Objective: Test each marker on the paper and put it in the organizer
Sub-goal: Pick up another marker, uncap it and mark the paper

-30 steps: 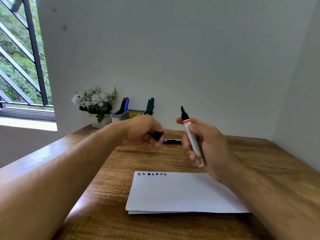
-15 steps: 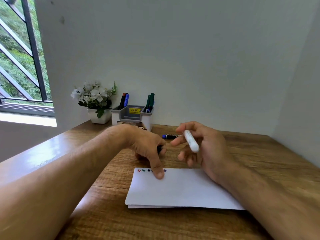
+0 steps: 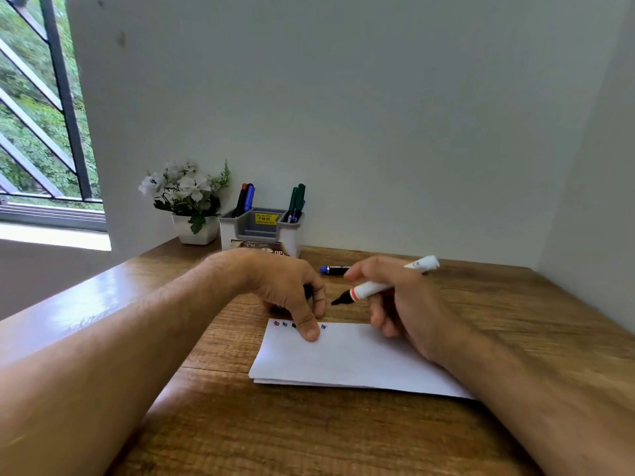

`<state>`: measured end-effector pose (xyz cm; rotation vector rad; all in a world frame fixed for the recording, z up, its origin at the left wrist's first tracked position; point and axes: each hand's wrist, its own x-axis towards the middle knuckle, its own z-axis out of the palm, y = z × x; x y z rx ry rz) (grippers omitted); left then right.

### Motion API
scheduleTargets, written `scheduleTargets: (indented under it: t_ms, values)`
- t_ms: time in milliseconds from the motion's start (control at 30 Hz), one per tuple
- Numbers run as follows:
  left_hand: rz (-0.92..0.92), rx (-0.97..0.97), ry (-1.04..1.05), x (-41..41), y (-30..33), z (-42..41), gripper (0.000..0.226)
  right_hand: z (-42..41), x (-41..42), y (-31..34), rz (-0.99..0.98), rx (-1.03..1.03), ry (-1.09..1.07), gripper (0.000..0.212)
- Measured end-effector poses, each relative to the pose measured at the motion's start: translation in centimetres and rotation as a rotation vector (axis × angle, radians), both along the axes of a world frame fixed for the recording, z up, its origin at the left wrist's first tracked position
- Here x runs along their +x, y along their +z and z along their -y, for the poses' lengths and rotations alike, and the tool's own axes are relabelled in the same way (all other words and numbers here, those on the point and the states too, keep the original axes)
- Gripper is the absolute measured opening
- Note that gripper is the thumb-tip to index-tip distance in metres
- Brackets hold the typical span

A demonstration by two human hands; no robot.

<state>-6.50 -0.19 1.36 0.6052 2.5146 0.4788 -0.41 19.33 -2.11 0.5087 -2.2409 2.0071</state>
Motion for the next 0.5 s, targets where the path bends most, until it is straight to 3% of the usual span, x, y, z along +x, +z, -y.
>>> scheduleTargets:
  t_ms: [233,500]
  values:
    - [0.049,-0.010,0.007,-0.2,0.1,0.3,0.029,0.1,-0.3,-0.3,0.059,0.054,0.119,0.010]
    - [0.045,-0.031,0.006,-0.3,0.0,0.1,0.032,0.4,-1.0,-0.7,0.036,0.250,0.014,0.016]
